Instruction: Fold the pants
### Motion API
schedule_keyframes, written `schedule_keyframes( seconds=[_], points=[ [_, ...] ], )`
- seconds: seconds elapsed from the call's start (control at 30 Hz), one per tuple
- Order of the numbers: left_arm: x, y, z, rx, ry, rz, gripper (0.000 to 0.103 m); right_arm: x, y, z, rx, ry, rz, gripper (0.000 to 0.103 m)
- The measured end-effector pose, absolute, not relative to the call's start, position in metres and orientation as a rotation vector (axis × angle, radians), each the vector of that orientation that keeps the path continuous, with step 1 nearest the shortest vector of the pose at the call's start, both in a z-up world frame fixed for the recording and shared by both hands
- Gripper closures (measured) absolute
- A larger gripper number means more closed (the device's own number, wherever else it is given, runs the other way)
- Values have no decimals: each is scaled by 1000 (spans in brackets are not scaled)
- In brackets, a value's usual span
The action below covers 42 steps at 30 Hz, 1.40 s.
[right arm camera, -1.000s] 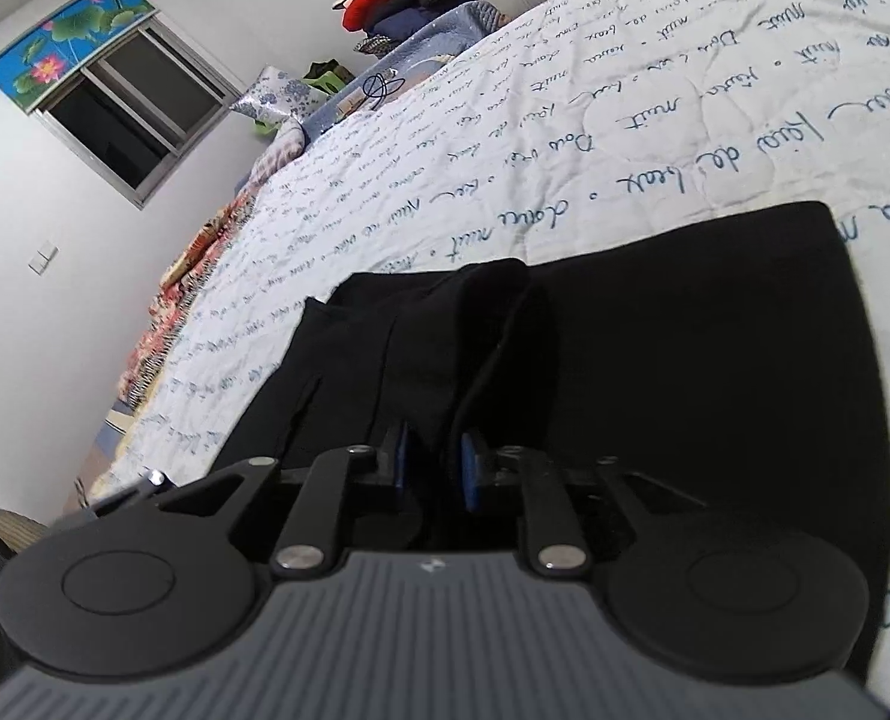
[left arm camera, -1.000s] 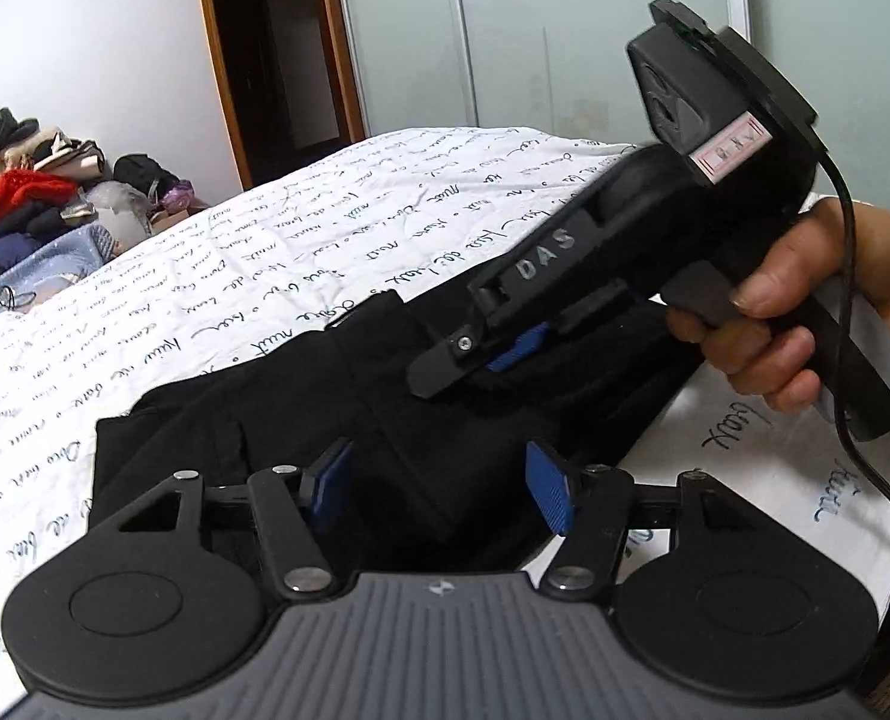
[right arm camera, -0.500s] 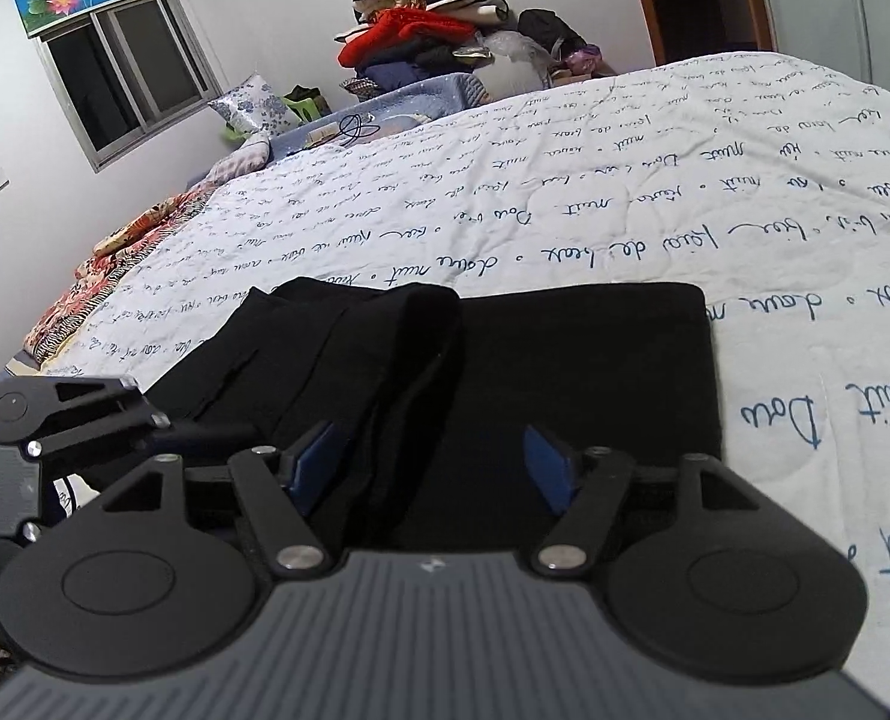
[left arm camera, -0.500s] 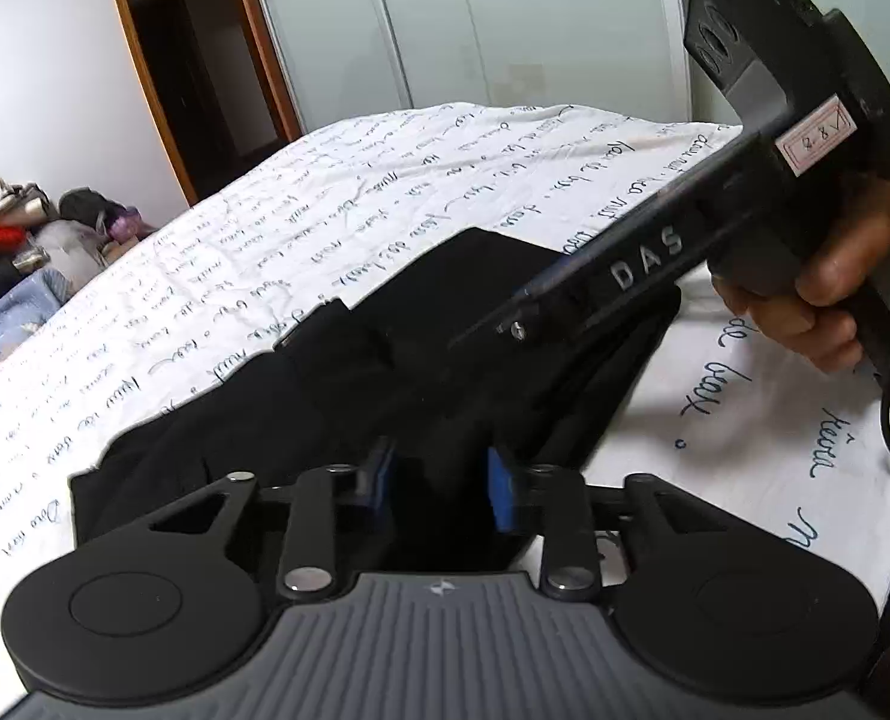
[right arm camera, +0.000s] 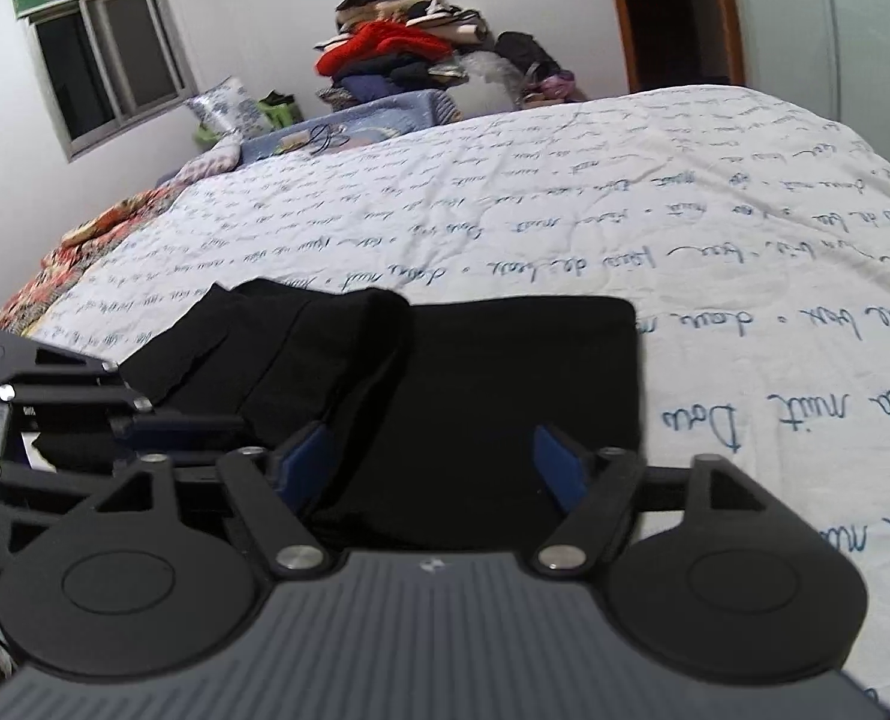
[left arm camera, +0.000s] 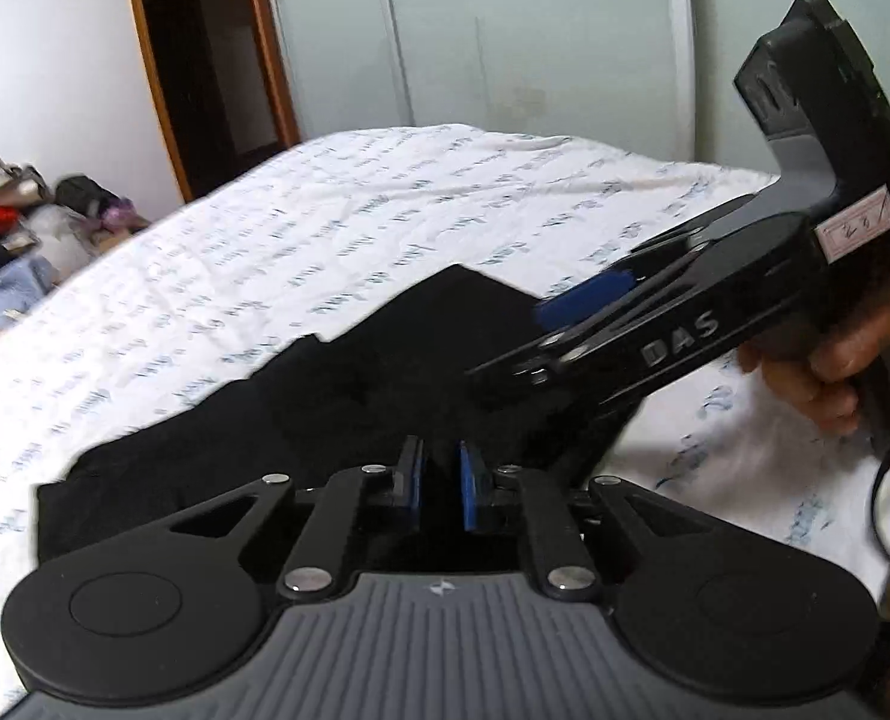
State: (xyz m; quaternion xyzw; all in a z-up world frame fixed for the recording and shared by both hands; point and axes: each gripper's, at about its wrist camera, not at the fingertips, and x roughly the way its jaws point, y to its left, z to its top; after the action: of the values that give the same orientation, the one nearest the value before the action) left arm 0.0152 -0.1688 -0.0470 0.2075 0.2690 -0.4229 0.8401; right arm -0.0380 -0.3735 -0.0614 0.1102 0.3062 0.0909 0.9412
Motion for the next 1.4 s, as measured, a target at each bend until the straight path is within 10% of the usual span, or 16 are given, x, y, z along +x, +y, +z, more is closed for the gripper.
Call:
schedule_keyframes(
  seconds=[0.57,0.63,0.7,0.8,1.27,1.4],
  points=[
    [-15,-139,-50,413,537,-893,90,21,-380,-86,605,816,432,46],
    [-16,-130,-49,437,531,-839,83,23,-377,-88,630,837,464,46],
    [-14,-124,-48,457,519,-791,56,24,-371,-92,644,856,494,47],
    [-19,-118,-44,466,462,-747,20,23,-358,-91,600,875,503,84],
    [-12,-140,-49,495,456,-738,20,22,-368,-73,863,790,543,91],
    [6,-127,-42,328,535,-737,40,24,-366,-71,857,786,532,91]
  ],
)
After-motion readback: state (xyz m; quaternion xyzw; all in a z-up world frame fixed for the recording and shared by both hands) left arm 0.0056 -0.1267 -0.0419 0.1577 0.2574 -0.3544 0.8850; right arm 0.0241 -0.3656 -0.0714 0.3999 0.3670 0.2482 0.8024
